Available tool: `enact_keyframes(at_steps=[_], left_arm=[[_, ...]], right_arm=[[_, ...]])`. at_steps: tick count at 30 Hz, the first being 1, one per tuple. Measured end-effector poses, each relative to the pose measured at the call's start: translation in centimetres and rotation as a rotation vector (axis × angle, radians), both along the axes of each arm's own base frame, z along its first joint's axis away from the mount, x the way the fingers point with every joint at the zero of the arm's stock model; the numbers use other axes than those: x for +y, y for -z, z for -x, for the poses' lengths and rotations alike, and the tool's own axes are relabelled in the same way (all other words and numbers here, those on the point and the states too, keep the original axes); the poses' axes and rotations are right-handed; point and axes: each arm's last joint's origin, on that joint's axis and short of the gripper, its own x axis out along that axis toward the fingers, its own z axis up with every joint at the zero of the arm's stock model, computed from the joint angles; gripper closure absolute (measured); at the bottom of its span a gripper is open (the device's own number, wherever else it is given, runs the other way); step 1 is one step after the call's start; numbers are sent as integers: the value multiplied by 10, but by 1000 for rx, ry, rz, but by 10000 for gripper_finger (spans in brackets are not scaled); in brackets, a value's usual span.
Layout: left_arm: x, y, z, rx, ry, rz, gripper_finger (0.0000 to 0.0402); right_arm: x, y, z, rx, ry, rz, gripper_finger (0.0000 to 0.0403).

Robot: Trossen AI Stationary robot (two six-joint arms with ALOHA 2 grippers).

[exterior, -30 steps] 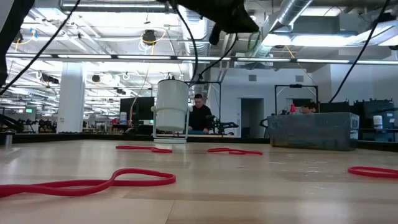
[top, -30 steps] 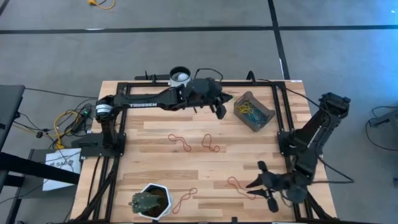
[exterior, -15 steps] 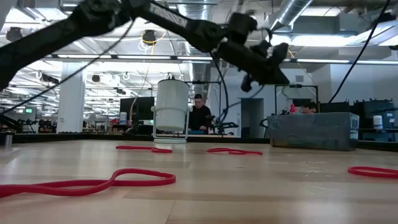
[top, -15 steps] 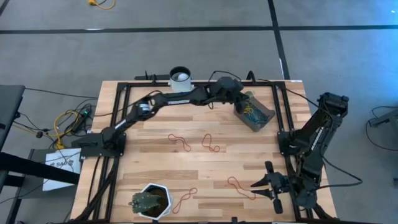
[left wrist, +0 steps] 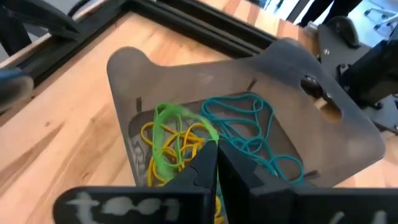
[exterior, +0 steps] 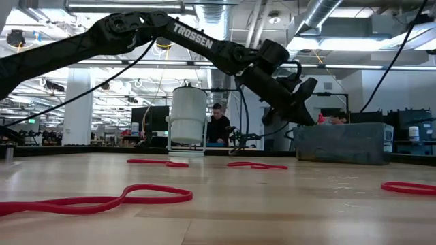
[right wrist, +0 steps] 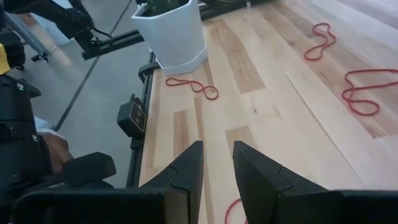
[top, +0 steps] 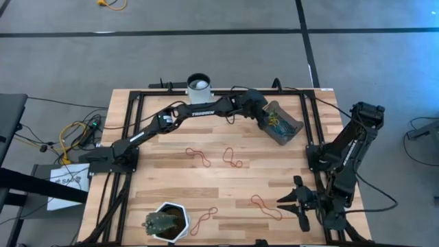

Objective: Pick and place items into bin
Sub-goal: Put the green rubber band into the bin, then put the red rubber band into the bin

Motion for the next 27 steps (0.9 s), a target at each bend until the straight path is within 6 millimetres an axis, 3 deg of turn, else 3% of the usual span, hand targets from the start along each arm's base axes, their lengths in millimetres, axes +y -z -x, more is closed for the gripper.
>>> enact_keyframes(at_steps=[9, 19, 23, 27], left_arm=[[0, 4, 3, 54, 9, -12, 394], [-1, 1, 2, 32, 37, -5, 328], [-1, -28, 1, -90, 183, 50, 318], [-1, -89, 16, -255, 345, 71, 323]], right_arm=[[0, 0, 0, 0, -1, 1, 321], [-1, -1, -3, -4, 6, 11, 321], [-8, -1, -15, -4, 57, 22, 321], [-24, 2, -35, 12, 161, 46, 321]])
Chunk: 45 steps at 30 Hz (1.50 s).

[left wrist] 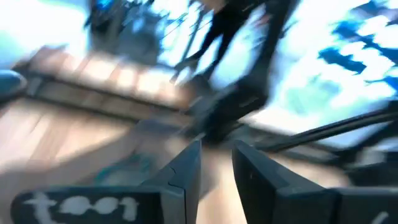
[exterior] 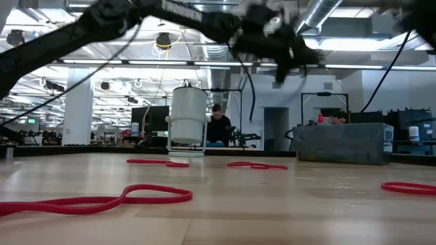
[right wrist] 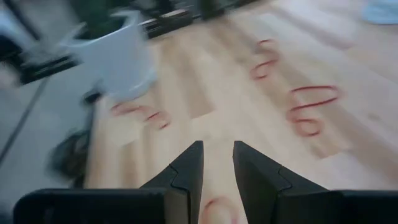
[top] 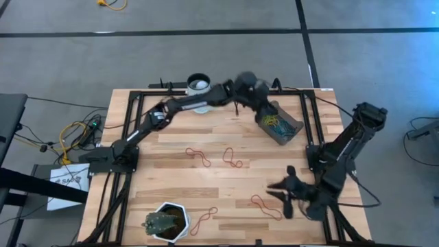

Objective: Pick and place items into bin
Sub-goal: Put the red rubber band into the bin

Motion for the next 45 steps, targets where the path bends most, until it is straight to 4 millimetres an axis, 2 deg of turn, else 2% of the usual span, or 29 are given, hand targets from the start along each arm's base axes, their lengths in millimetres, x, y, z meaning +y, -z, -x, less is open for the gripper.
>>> enact_keyframes(at_steps=[3, 5, 8, 11, 14, 17, 21, 27, 30, 33, 37, 45], left_arm=[[5, -47, 22, -61, 42, 11, 332], [6, -70, 39, -50, 48, 10, 338], [3, -106, 73, 14, 42, -50, 349], [-13, -146, 117, 98, -3, -206, 359], [-39, -175, 155, 211, -84, -354, 368], [-75, -199, 185, 277, -141, -469, 376], [-122, -229, 222, 263, -208, -531, 379], [-181, -254, 280, 262, -298, -601, 379], [-198, -255, 313, 314, -387, -603, 379], [-214, -242, 330, 369, -451, -613, 379], [-237, -209, 335, 392, -512, -661, 379], [-258, -133, 328, 353, -574, -603, 379]], right_arm=[[-14, 1, -16, 15, 86, -24, 321], [-20, 2, -24, 54, 80, -37, 321], [-23, 3, -28, 100, 38, -28, 321], [-27, 3, -31, 100, 50, -11, 321], [-34, 3, -37, 105, 80, 11, 321], [-43, 11, -50, 138, 107, 104, 321], [-57, 33, -77, 185, 167, 197, 321], [-76, 74, -116, 256, 136, 280, 321], [-86, 85, -132, 271, 53, 229, 321], [-96, 91, -142, 267, -2, 188, 321], [-109, 92, -148, 276, -31, 189, 321], [-131, 93, -152, 301, 7, 156, 321]])
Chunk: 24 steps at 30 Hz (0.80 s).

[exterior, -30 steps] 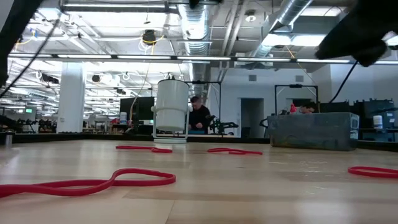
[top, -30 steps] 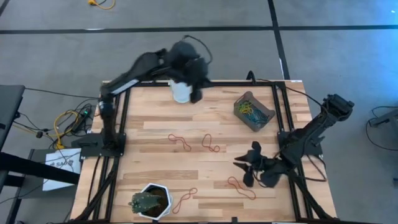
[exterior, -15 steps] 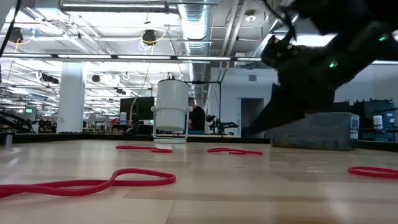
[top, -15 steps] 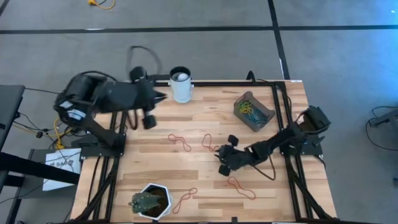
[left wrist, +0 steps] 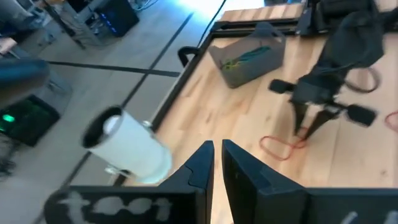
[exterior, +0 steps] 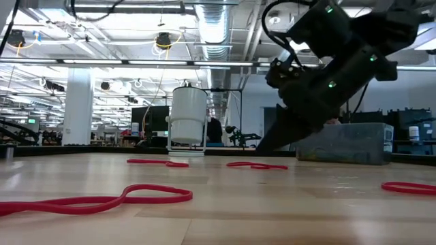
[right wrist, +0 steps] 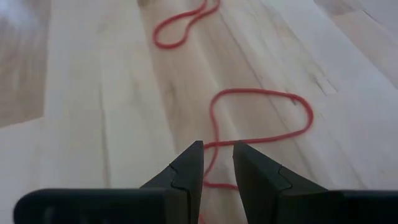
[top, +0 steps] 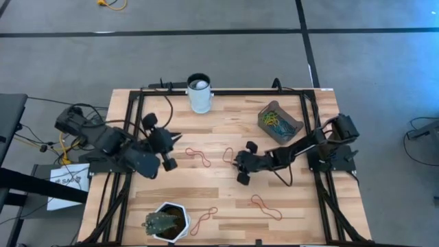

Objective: Pick and place items into bin
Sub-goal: Put the red rubber band into the bin

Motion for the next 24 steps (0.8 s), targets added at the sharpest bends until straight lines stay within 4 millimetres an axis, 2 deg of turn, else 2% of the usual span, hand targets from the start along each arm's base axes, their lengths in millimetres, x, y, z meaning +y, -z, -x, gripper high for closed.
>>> enact_keyframes(at_steps=[5, 8, 13, 18, 21, 24], left_arm=[[-3, 32, 2, -28, 16, 36, 379], [1, 55, 12, -9, -8, 52, 379], [3, 115, 27, -11, 21, 117, 379], [2, 162, 29, -157, 141, 205, 379], [2, 180, 27, -229, 250, 247, 379], [3, 190, 26, -283, 324, 232, 379]], right_arm=[[-8, 1, -2, 11, -7, -37, 321], [-7, 1, -2, 16, -33, -64, 321], [-5, 1, -1, 17, -42, -64, 321], [-5, 1, -1, 17, -38, -64, 321], [-6, 1, -1, 21, -17, -80, 321], [-8, 2, 0, 32, -7, -81, 321]])
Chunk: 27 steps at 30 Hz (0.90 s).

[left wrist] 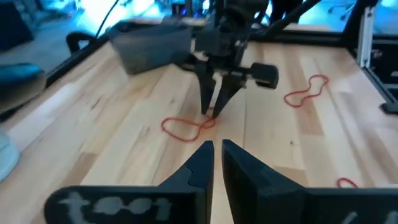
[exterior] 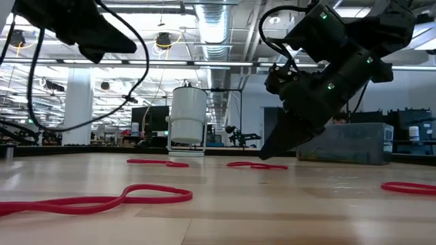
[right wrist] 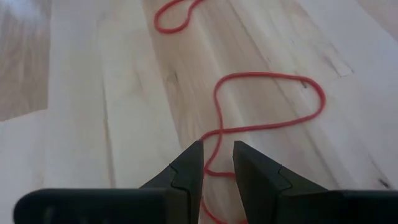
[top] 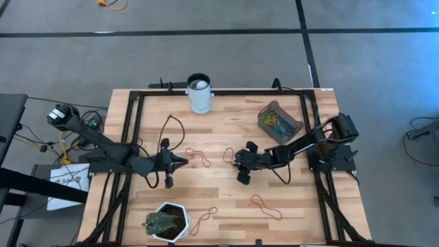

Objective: Pick and place items into bin
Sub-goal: Put the red rubber band into the bin

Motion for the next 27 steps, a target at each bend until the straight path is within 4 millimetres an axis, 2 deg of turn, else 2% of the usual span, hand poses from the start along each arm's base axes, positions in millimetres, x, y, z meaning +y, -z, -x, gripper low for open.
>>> enact_keyframes(at_steps=[9, 16, 22, 25, 27], left_arm=[[8, 6, -2, 10, -6, -47, 379], [7, 6, -2, 11, 11, -40, 379], [7, 5, -2, 7, 12, -37, 379], [7, 5, -2, 8, 16, -36, 379], [7, 5, -2, 9, 17, -36, 379]], right_arm=[[-3, 0, 0, -2, 26, 18, 321], [4, 25, -10, 25, 33, 67, 321], [9, 31, -18, 26, 65, 142, 323], [9, 30, -18, 24, 67, 135, 339], [9, 29, -19, 20, 58, 124, 363]])
